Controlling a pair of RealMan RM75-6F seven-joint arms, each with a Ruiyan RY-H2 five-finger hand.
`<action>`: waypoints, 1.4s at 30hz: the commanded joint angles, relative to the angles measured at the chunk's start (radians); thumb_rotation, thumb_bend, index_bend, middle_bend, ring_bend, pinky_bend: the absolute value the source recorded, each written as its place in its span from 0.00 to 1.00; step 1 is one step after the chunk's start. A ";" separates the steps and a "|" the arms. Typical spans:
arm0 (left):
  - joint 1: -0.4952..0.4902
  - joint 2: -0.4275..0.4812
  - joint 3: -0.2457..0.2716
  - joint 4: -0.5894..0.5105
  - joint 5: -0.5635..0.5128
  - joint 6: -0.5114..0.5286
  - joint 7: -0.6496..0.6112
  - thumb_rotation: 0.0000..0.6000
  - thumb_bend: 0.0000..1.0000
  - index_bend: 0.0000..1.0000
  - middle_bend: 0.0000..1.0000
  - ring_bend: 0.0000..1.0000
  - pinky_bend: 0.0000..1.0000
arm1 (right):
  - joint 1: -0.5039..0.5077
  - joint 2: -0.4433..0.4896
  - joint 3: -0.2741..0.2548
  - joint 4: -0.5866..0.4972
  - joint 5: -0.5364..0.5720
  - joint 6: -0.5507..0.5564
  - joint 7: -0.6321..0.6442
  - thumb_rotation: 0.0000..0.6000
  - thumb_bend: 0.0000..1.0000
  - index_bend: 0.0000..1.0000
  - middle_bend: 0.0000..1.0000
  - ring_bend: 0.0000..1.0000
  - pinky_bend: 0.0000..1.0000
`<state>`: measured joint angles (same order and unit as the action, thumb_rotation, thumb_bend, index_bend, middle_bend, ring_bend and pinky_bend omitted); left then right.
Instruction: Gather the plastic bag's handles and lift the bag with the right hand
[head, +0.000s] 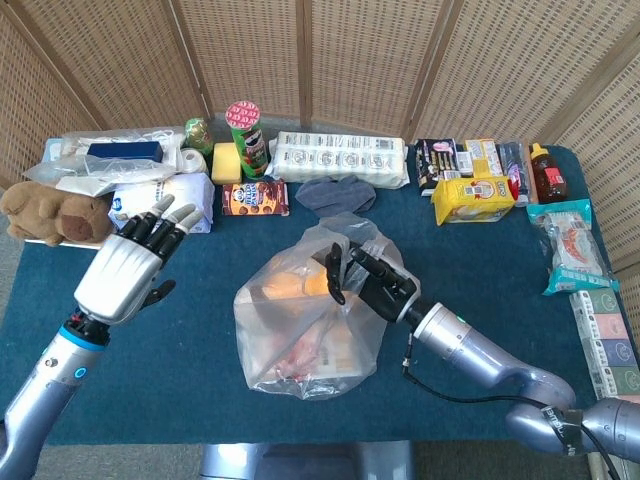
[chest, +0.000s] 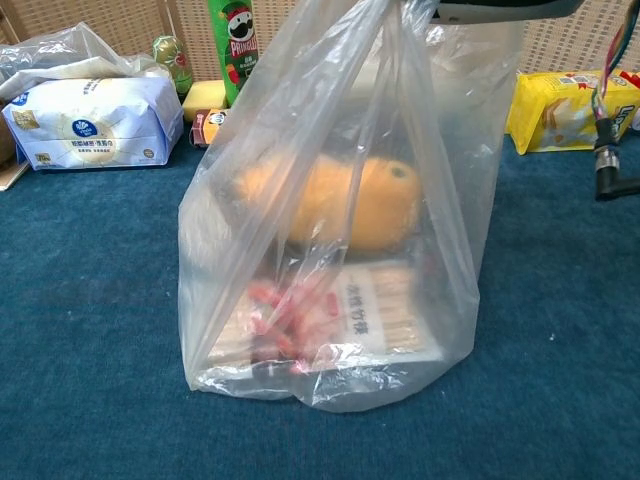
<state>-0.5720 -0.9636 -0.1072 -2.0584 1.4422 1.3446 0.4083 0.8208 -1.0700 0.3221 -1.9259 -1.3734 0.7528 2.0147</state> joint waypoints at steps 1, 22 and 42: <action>0.050 -0.001 0.038 0.010 -0.006 0.019 -0.027 1.00 0.12 0.02 0.13 0.00 0.24 | -0.017 0.031 0.025 -0.029 0.080 -0.020 -0.009 0.85 0.22 0.60 0.68 0.71 0.76; 0.360 -0.085 0.208 0.163 0.053 0.178 -0.164 1.00 0.12 0.02 0.13 0.00 0.24 | -0.144 0.167 0.272 -0.219 0.204 0.014 -0.018 1.00 0.22 0.64 0.71 0.74 0.79; 0.503 -0.119 0.242 0.253 0.021 0.194 -0.262 1.00 0.12 0.02 0.13 0.00 0.25 | -0.210 0.154 0.388 -0.196 0.128 0.012 0.148 1.00 0.22 0.64 0.71 0.73 0.78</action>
<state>-0.0704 -1.0809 0.1352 -1.8070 1.4633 1.5383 0.1476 0.6128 -0.9155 0.7088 -2.1230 -1.2435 0.7653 2.1610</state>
